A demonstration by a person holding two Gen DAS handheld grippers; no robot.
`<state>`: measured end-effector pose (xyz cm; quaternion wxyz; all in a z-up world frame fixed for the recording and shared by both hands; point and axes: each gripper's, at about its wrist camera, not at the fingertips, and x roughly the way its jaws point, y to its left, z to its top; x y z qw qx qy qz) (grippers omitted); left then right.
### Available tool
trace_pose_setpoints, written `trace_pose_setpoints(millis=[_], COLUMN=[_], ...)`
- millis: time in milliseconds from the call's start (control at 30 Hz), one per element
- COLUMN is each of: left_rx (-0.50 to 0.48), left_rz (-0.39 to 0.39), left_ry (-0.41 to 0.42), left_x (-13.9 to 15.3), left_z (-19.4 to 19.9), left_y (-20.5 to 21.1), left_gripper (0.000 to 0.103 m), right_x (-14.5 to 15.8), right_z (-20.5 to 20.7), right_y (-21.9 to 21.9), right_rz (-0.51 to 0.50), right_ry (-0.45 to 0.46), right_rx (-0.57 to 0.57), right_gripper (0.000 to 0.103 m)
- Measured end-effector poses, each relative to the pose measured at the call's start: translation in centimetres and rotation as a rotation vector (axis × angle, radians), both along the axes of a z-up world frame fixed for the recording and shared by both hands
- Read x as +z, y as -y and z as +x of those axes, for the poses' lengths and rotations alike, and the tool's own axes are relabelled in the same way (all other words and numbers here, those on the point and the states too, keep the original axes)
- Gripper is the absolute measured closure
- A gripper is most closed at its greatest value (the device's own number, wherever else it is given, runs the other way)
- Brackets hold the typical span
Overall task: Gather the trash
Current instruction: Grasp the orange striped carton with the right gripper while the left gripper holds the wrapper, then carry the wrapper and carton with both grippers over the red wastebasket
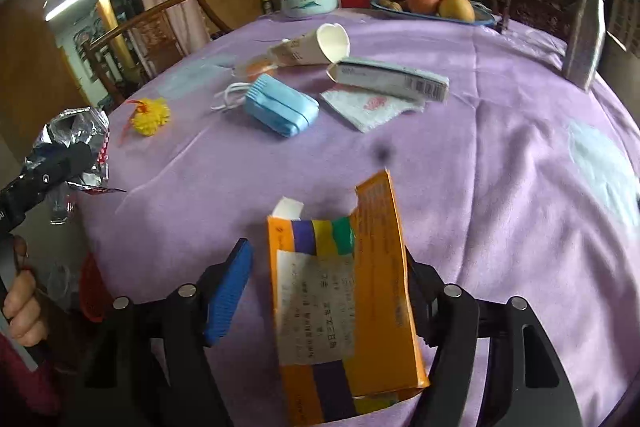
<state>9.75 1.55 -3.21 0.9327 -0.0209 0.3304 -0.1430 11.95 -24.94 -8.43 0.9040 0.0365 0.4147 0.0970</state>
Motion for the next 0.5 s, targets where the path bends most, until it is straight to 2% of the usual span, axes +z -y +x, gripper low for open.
trace_pose_setpoints(millis=[67,100,133,167,300,500], left_rx=[0.002,0.002,0.005,0.007,0.018,0.045], left_rz=[0.003,0.003,0.002,0.001,-0.006,-0.024], left_ry=[-0.011,-0.016,-0.025,-0.029,-0.035,-0.018], left_x=[-0.5,-0.7,-1.0,-1.1,-1.3,-0.5], left_z=[0.2,0.4,0.6,0.7,0.6,0.1], left_y=[0.0,0.0,0.0,0.0,-0.4,-1.6], left_gripper=[0.032,0.032,0.032,0.032,0.032,0.032], right_x=[-0.2,-0.3,-0.4,-0.4,-0.3,0.9], right_z=[-0.7,-0.9,-1.0,-1.1,-1.4,-2.7], right_y=[-0.5,-0.6,-0.8,-0.9,0.1,0.8], right_rz=[-0.021,-0.034,-0.048,-0.051,0.069,0.126], right_ry=[0.037,0.049,0.066,0.076,0.089,0.13], right_rx=[-0.032,-0.045,-0.057,-0.062,-0.081,-0.096], right_gripper=[0.036,0.053,0.056,0.056,0.057,0.057])
